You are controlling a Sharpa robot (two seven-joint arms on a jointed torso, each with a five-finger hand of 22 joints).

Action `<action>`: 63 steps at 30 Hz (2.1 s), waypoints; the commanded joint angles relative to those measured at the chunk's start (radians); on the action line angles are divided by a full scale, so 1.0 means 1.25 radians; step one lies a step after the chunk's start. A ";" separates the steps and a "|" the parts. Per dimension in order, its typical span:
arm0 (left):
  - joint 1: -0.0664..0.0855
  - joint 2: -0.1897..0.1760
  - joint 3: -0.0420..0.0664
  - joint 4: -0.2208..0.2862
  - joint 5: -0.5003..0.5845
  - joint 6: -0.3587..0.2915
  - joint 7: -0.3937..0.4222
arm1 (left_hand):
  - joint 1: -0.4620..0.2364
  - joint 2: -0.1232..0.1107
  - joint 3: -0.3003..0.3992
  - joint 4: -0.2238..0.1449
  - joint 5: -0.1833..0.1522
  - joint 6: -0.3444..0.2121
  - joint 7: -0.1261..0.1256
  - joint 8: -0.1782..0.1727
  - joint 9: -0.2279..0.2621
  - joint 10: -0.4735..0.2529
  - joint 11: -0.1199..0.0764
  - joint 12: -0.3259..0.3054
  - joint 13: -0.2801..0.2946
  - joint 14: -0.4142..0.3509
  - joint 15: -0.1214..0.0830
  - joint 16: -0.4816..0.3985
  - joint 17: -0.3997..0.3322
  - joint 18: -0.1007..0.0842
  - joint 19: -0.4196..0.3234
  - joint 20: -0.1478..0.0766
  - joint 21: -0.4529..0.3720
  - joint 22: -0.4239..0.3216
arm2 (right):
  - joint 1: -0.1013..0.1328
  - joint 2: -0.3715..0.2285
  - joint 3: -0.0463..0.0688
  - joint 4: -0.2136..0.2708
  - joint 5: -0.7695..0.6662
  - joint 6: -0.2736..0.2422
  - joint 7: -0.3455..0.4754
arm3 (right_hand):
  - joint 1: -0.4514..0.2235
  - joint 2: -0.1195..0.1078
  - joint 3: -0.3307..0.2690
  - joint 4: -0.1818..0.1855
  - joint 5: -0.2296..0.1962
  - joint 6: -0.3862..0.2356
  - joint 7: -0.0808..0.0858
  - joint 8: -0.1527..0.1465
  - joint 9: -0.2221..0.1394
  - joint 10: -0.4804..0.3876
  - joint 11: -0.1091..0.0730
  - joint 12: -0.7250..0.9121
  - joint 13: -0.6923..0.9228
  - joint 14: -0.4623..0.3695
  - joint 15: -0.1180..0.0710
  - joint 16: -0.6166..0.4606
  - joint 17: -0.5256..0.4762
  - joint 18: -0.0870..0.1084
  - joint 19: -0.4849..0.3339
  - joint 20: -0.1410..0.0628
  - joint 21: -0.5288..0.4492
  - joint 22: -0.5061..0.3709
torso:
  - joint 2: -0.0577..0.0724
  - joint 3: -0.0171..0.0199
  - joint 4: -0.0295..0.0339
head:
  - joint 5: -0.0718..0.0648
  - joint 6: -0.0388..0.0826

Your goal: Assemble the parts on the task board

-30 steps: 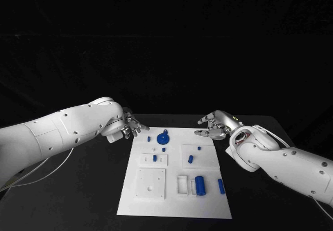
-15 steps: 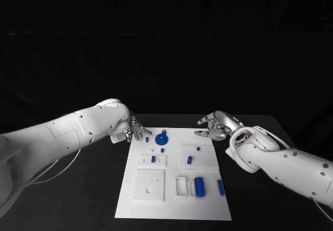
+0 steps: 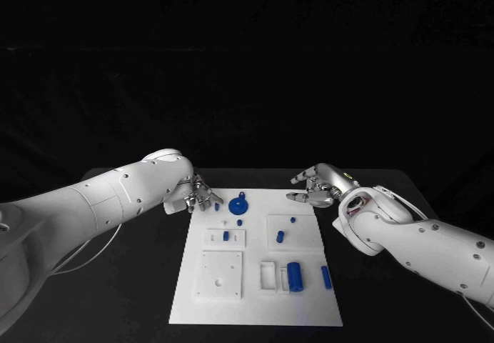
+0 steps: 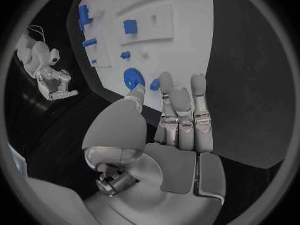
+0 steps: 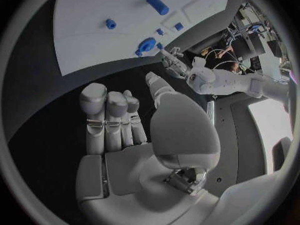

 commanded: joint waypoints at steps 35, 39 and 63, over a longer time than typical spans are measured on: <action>-0.013 0.024 -0.003 -0.034 -0.025 0.007 0.037 | 0.003 0.006 -0.003 0.018 0.101 -0.123 -0.032 0.261 0.403 -0.011 -0.009 0.036 0.016 -0.008 -0.008 0.020 0.000 -0.008 -0.008 -0.001 0.023 0.015 | 0.000 0.006 0.002 0.003 -0.003 -0.008 0.004 | -0.006 0.001 -0.003 0.002 0.005 0.000 -0.001 -0.003 -0.001 -0.002 0.003 -0.002 -0.002 0.004 0.000 -0.003 -0.001 0.007 0.040 0.003 -0.004 0.077 | 0.003 0.0003 -0.0016 | -0.012 -0.002; -0.013 0.025 -0.003 -0.037 -0.025 0.008 0.039 | 0.003 0.008 -0.001 0.021 0.100 -0.124 -0.031 0.259 0.403 -0.012 -0.009 0.036 0.016 -0.008 -0.007 0.020 0.000 -0.008 -0.009 -0.001 0.023 0.015 | 0.000 0.007 0.002 0.002 -0.003 -0.009 0.004 | -0.006 0.001 -0.003 0.002 0.005 0.000 -0.001 -0.003 -0.001 -0.002 0.003 -0.002 -0.002 0.004 0.000 -0.003 -0.001 0.007 0.040 0.003 -0.004 0.077 | 0.003 0.0003 -0.0024 | -0.012 -0.002; -0.014 0.026 -0.003 -0.038 -0.017 0.023 0.047 | 0.075 0.083 0.083 -0.095 0.208 -0.110 -0.039 0.237 0.397 0.007 -0.011 0.018 0.003 -0.007 -0.012 0.024 0.005 -0.010 -0.012 -0.004 0.030 0.016 | 0.000 0.010 0.003 -0.001 -0.003 -0.007 0.002 | -0.005 0.002 -0.004 0.003 0.006 0.001 -0.001 -0.003 -0.001 -0.002 0.003 -0.002 -0.001 0.004 0.000 -0.003 -0.001 0.007 0.040 0.003 -0.004 0.077 | 0.003 -0.0002 -0.0021 | -0.012 -0.005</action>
